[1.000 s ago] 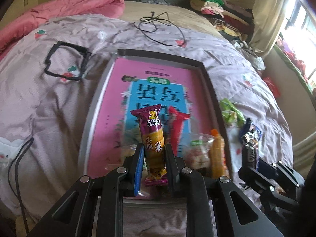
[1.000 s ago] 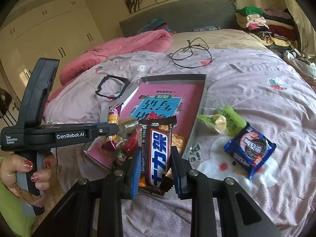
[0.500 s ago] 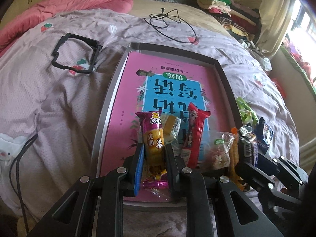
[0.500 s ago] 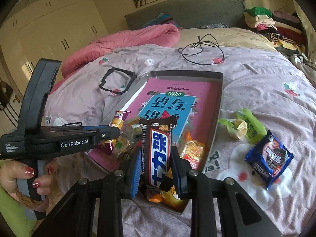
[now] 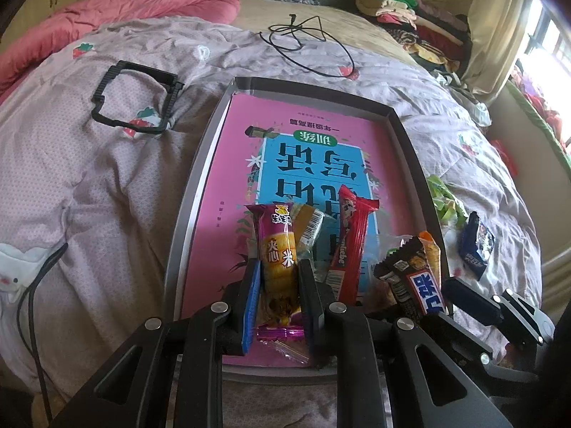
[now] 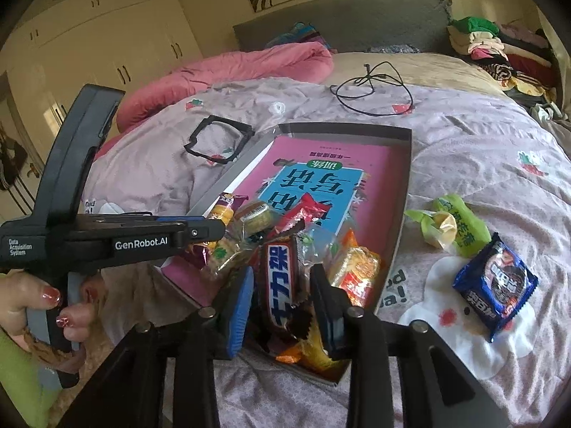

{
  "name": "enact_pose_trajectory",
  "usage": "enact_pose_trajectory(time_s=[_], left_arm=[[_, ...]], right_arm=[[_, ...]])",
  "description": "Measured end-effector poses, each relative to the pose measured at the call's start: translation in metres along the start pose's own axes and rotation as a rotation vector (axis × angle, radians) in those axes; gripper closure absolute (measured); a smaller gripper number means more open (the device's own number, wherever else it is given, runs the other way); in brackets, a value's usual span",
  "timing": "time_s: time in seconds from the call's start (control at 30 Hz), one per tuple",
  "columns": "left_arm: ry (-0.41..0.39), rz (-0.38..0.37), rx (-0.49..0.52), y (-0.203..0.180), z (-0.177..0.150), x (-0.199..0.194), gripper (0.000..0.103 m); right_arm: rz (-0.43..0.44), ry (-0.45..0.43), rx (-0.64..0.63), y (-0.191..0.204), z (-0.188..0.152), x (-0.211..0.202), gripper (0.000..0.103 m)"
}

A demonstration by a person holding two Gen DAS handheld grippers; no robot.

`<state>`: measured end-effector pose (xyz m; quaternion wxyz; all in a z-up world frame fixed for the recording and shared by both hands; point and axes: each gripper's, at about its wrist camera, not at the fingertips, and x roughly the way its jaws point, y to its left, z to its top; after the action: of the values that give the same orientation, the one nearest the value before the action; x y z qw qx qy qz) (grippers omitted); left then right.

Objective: Organize snacks
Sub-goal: 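Open both tools to drop the stick snack and chocolate bar into the tray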

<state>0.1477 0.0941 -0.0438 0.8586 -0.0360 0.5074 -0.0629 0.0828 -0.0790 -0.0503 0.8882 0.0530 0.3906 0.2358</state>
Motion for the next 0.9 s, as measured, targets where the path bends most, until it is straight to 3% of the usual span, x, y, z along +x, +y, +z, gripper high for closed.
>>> enact_pose_trajectory(time_s=[0.4, 0.67, 0.83, 0.9], left_arm=[[0.009, 0.003, 0.017, -0.006, -0.001, -0.001, 0.082], [0.012, 0.001, 0.023, -0.009, -0.001, -0.002, 0.081], [0.014, -0.013, 0.011, -0.008, 0.0, -0.003, 0.076], [0.012, -0.023, 0.007, -0.008, 0.001, -0.004, 0.07]], right_arm=[[-0.036, -0.049, 0.036, -0.014, -0.002, -0.019, 0.056], [-0.053, -0.063, 0.066, -0.024, -0.002, -0.025, 0.054], [-0.063, -0.068, 0.081, -0.029, -0.002, -0.028, 0.053], [-0.059, -0.066, 0.085, -0.031, -0.002, -0.028, 0.053]])
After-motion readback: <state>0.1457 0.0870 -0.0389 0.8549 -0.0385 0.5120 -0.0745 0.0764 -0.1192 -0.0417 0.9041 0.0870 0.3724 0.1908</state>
